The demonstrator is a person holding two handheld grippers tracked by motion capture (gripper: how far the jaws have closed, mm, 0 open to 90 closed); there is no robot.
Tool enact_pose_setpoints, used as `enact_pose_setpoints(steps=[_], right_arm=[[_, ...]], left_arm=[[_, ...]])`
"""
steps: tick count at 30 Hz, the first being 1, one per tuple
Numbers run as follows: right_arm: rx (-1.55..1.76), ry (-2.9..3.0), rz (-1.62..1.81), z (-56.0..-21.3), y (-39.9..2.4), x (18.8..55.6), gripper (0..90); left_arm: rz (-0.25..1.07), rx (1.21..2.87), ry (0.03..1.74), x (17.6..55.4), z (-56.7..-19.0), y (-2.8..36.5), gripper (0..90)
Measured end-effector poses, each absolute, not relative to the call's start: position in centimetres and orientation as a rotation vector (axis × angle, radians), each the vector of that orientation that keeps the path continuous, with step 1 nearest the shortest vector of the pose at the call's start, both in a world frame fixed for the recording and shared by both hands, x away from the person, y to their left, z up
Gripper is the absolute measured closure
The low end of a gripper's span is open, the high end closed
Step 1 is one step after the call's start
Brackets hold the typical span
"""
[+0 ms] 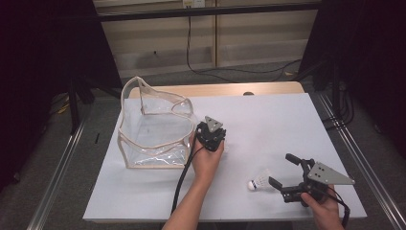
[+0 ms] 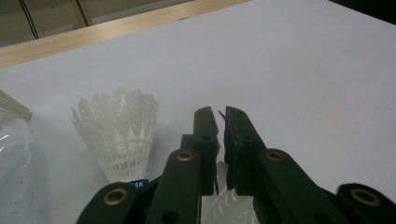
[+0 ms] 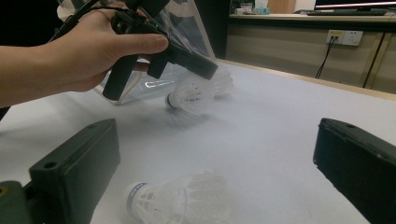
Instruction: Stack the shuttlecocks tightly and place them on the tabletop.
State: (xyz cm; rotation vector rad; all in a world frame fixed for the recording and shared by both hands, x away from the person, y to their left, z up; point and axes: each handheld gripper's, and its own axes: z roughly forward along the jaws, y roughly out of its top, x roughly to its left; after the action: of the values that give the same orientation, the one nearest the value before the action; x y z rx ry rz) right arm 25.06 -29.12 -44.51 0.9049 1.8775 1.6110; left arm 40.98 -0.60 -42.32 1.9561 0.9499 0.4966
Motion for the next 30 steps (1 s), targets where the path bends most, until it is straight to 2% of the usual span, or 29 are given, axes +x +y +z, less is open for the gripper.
enact_pose_setpoints(steps=[12,19,23,30], right_arm=[[0.905,1.88,1.61,-44.51,-29.1,25.03,0.1],[0.906,1.881,1.61,-44.51,-29.06,25.02,0.2],[0.9,1.881,1.61,-44.51,-29.04,25.04,0.2],[0.899,1.881,1.609,-44.49,-29.03,25.03,0.2]], left_arm=[[0.454,1.942,0.952,40.84,-42.33,-0.66,73.7],[0.464,1.933,0.931,40.76,-42.3,-0.68,62.4],[0.376,1.913,0.949,40.67,-42.38,-0.76,56.7],[0.372,1.898,0.912,40.23,-41.99,-0.79,51.1]])
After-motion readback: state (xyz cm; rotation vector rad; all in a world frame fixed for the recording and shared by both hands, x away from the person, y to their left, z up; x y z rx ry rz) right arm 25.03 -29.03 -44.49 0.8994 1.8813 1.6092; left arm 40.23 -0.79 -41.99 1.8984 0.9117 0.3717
